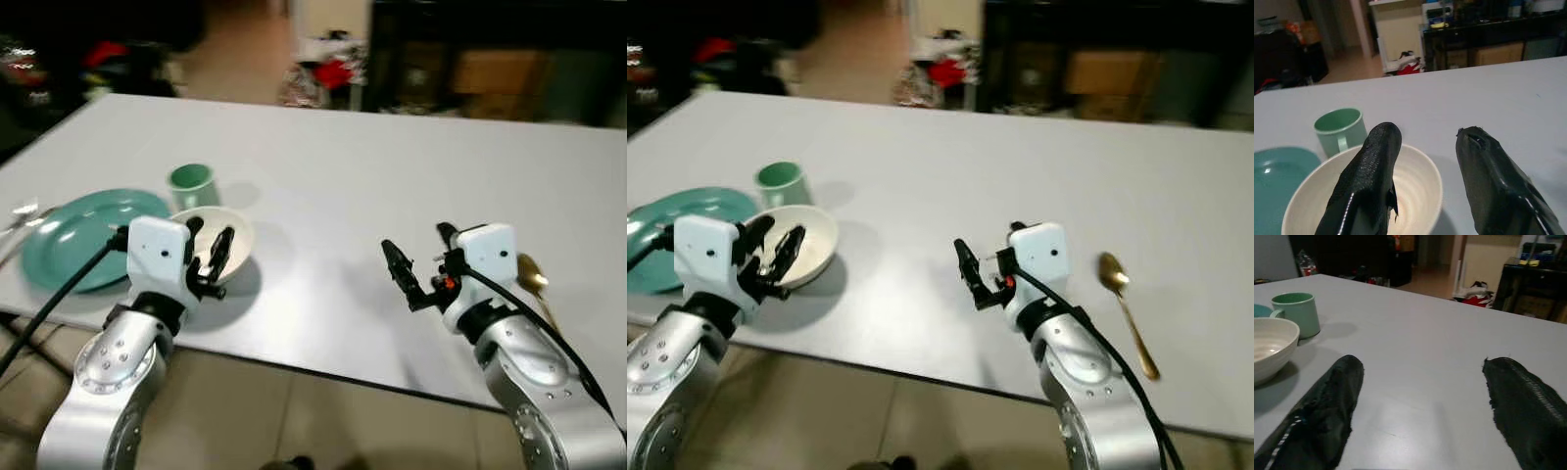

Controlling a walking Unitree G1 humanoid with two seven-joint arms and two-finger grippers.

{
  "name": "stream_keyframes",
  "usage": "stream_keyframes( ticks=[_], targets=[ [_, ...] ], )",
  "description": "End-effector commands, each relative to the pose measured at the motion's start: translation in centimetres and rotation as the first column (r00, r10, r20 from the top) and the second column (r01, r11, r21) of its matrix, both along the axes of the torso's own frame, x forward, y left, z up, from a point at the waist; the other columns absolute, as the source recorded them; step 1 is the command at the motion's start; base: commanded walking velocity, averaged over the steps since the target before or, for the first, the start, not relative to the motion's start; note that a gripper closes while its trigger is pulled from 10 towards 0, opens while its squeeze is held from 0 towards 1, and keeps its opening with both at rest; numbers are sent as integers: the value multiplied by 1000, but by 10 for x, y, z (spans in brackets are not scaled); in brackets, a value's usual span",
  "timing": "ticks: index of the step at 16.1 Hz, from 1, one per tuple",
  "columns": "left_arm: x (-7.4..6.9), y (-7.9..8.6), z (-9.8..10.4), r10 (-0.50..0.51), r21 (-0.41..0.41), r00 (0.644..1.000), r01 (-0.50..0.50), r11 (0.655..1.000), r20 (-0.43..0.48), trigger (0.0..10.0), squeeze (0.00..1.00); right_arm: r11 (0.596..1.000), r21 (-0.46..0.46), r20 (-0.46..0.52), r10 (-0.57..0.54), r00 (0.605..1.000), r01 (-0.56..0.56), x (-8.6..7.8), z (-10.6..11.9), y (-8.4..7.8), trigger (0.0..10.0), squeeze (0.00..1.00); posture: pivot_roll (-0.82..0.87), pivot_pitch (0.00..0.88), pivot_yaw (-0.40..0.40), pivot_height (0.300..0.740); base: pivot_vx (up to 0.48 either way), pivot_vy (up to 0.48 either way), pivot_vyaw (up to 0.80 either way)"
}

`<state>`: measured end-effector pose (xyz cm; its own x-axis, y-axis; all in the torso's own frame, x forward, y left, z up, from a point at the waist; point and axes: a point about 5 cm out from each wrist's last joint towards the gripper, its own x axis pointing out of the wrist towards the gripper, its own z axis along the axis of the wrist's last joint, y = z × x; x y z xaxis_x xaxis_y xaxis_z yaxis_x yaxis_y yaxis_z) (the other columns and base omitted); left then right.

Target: Setting the table

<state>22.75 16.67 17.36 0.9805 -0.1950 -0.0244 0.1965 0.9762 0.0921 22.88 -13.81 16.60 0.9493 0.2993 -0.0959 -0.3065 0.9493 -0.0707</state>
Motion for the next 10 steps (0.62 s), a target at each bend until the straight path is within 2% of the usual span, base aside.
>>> stream_keyframes(
  ticks=[1,2,3,7,10],
  targets=[
    [0,2,0,17,4,1000,-17,1000,2,10000,20,1000,6,15,0,1000,0,1,1,1,10000,1000,-20,0,54,740,0,240,800],
    [0,1,-2,18,-4,1000,-18,1000,-10,10000,788,1000,13,18,6,1000,-6,1,1,2,10000,1000,-21,0,55,740,0,247,800],
    [0,-3,-1,2,-21,1000,-2,1000,-14,10000,1000,1000,23,24,5,1000,-6,2,2,2,10000,1000,-20,0,57,740,0,247,800],
    [4,2,-1,45,31,999,-45,999,3,10000,1000,999,42,18,-9,1000,8,5,0,0,10000,1000,-15,0,56,740,0,260,800],
    [2,2,-1,34,23,999,-34,999,0,10000,1000,998,58,2,-7,1000,7,5,-4,-1,10000,1000,-14,0,50,740,0,389,800]
  ],
)
